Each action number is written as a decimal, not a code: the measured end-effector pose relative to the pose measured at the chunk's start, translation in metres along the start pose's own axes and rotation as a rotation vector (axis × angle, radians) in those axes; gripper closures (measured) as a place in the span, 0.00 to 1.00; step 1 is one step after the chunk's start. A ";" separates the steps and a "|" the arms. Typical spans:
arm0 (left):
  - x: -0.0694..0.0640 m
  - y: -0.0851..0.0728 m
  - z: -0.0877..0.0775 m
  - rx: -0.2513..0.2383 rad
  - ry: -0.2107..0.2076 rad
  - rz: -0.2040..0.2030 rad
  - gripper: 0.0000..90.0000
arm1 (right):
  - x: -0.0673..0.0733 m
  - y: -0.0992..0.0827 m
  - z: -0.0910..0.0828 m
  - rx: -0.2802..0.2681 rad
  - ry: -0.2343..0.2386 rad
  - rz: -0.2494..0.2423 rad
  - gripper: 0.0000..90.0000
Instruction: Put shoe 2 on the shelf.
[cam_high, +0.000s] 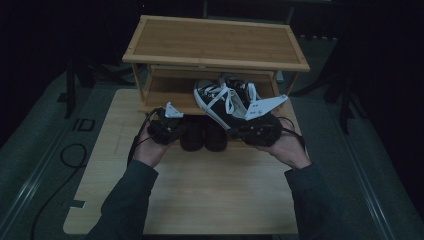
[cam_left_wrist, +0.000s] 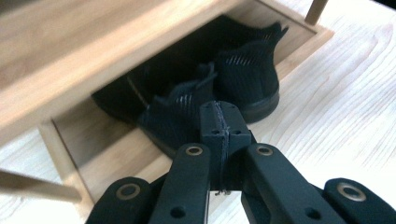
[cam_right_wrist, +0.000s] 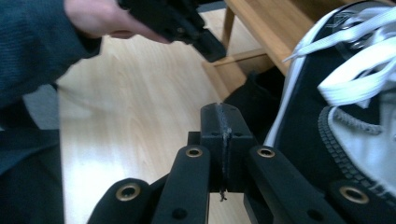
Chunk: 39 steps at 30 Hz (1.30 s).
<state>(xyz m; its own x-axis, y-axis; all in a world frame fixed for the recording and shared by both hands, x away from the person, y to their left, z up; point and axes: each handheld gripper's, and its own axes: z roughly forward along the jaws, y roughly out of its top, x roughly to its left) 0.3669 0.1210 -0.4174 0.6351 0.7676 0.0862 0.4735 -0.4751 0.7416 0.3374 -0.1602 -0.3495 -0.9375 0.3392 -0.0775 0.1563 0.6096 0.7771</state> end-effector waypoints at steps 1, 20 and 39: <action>0.000 0.002 0.001 -0.002 0.002 -0.001 1.00 | 0.001 -0.001 0.001 0.010 -0.010 -0.007 0.99; -0.002 0.043 0.002 -0.058 0.041 0.045 1.00 | 0.002 -0.047 0.018 0.030 0.014 0.039 0.91; -0.009 0.067 0.026 -0.001 0.114 0.092 1.00 | 0.000 -0.072 0.019 0.032 0.038 0.080 0.88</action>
<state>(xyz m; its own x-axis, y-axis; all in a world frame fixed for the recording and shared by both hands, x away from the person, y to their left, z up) 0.4089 0.0714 -0.3857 0.6025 0.7648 0.2282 0.4162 -0.5450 0.7279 0.3320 -0.1904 -0.4169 -0.9328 0.3602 0.0082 0.2402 0.6047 0.7593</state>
